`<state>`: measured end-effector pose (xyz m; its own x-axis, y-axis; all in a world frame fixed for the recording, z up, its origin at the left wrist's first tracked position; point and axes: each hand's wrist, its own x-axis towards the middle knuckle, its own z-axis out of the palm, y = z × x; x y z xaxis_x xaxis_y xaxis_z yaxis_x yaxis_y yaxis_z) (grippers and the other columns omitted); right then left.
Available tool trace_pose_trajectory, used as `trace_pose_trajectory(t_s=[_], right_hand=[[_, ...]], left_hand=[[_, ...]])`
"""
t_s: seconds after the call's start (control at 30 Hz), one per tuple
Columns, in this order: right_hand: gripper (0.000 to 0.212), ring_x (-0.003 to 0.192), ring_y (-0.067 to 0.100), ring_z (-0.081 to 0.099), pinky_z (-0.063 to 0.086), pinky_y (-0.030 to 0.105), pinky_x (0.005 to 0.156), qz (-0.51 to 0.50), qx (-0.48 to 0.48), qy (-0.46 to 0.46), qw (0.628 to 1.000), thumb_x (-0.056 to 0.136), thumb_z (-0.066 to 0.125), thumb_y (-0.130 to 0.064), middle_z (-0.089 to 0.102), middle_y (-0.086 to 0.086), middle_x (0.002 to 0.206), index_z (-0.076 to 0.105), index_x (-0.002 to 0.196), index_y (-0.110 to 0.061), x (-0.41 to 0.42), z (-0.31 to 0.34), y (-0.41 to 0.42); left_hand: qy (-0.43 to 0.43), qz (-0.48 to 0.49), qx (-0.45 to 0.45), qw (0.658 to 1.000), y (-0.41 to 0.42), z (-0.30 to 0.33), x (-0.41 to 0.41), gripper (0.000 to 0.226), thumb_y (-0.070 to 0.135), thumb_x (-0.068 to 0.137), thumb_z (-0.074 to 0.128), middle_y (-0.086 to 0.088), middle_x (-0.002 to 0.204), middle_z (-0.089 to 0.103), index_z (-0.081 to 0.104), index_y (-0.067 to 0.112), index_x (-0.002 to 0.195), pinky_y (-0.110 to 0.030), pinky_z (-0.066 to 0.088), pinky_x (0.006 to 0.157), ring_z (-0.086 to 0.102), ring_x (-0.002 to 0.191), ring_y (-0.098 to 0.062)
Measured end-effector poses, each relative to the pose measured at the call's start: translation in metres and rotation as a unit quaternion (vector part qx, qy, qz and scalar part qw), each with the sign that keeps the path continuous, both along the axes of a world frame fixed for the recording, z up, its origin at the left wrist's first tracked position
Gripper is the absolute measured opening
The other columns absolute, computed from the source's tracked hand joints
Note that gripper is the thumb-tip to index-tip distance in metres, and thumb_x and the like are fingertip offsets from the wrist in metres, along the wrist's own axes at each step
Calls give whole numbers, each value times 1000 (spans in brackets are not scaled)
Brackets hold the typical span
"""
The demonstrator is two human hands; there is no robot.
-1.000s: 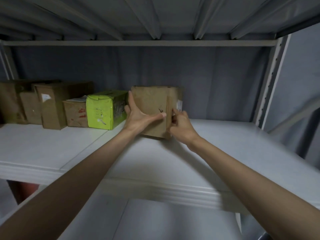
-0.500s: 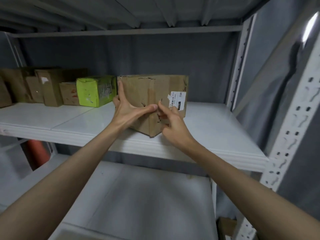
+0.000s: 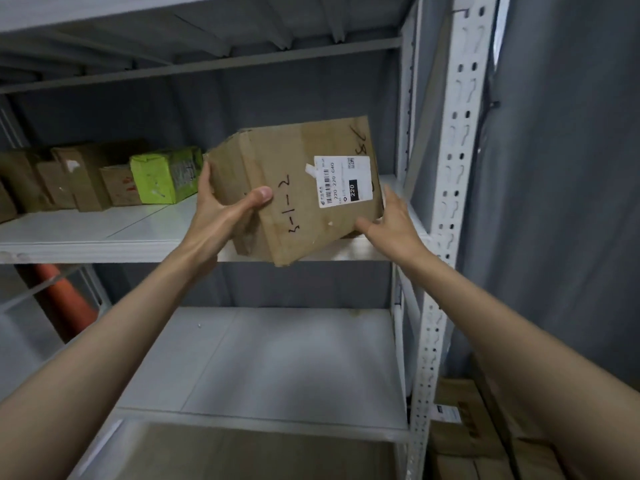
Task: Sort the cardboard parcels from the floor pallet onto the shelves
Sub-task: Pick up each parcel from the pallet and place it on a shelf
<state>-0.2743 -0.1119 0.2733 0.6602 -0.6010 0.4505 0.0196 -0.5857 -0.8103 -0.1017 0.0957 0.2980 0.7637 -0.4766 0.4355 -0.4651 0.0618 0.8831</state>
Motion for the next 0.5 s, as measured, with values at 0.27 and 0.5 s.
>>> trace_pose_trajectory(t_s=[0.27, 0.5], right_hand=[[59, 131, 18, 49, 43, 45, 112, -3, 48, -2, 999, 89, 66, -25, 53, 0, 138, 43, 143, -24, -79, -2, 49], [67, 129, 18, 51, 48, 42, 107, -117, 133, -34, 984, 88, 65, -35, 46, -2, 143, 38, 147, -20, -154, -18, 77]], left_hand=[[29, -34, 6, 999, 63, -6, -70, 124, 68, 58, 82, 3, 151, 46, 9, 47, 155, -40, 54, 83, 60, 118, -9], [81, -83, 13, 993, 83, -35, -145, 113, 73, 57, 77, 13, 132, 62, 18, 48, 150, -50, 48, 93, 61, 120, -18]])
